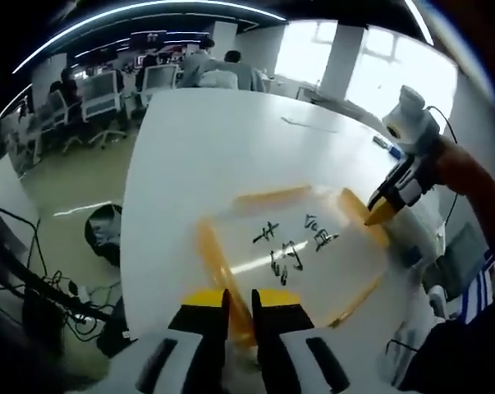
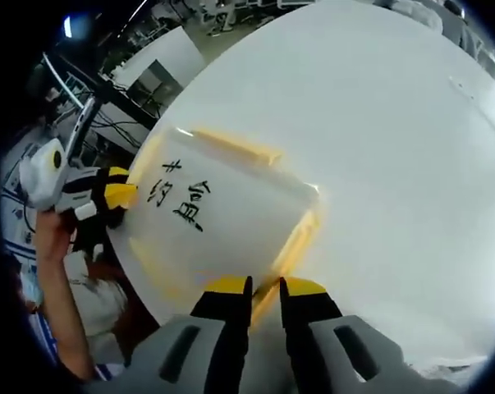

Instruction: Arrange the small medicine boxes into an aligned row inside the storage area until every box is upright, visible, and separated from the surrounding clutter.

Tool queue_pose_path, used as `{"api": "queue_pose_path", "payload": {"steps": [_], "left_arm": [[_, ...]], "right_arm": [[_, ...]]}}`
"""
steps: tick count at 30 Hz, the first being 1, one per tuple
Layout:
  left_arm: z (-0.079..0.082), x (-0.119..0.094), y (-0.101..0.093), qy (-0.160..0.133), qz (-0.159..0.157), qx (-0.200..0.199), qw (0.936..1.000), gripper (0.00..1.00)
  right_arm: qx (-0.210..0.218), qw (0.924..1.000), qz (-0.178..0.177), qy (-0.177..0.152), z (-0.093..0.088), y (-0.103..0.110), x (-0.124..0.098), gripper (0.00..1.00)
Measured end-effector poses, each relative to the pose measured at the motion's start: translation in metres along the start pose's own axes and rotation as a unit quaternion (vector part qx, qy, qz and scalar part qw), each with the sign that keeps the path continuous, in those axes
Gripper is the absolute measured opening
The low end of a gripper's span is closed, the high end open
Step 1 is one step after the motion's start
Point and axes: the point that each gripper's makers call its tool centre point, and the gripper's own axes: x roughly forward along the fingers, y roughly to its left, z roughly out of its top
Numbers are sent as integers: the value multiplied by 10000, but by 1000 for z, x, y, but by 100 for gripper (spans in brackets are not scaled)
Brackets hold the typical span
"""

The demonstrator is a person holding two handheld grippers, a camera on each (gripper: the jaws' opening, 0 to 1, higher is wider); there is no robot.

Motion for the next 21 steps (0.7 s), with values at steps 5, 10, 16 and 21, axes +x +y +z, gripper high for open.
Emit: {"api": "queue_pose_path", "payload": {"steps": [5, 10, 16, 21], "left_arm": [[0, 0, -2, -49, 9, -197, 9998, 8], [-1, -1, -3, -43, 114, -278, 9995, 7], [-2, -3, -2, -29, 215, -295, 9993, 6], [-3, -3, 0, 33, 279, -323, 9991, 5]], "right_arm": [[210, 9998, -14, 6, 8, -7, -2, 9], [447, 9989, 151, -35, 6, -12, -3, 7], [574, 9977, 324, -158, 1, -15, -5, 6], [696, 9961, 474, -259, 0, -16, -7, 5]]}}
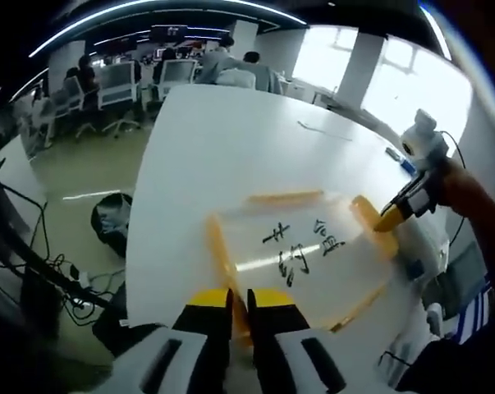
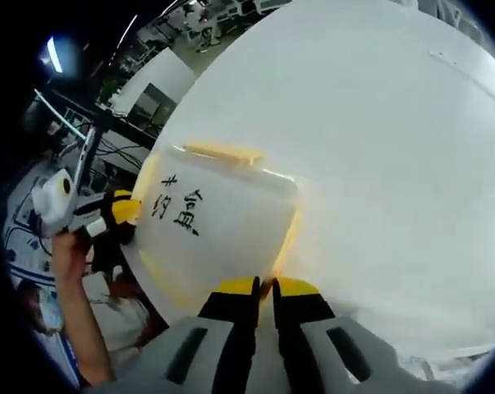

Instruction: Arrange the small medicine boxes into an aligned row inside the storage area until every box is upright, visible, and separated from the surrounding clutter.

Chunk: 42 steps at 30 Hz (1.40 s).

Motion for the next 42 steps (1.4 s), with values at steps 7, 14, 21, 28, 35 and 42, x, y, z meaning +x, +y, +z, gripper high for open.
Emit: {"api": "queue_pose_path", "payload": {"steps": [7, 14, 21, 28, 35, 42], "left_arm": [[-4, -6, -11, 32, -31, -140, 9999, 4], [0, -10, -12, 73, -58, -234, 9997, 4], [6, -23, -16, -16, -81, -306, 9995, 4], [13, -39, -23, -83, -62, -286, 9995, 4], [27, -52, -34, -98, -136, -227, 9996, 4], [40, -64, -45, -149, -157, -116, 9997, 4]], "right_arm": [[50, 9999, 107, -109, 0, -3, -10, 4], [86, 9997, 194, -144, 2, -2, -14, 4], [25, 9993, 281, -231, 2, 3, -20, 4], [-50, 9981, 430, -436, 5, 14, -44, 4], [-78, 9975, 460, -534, 22, 7, -67, 3], [-72, 9976, 402, -552, 13, 9, -82, 3]]}}
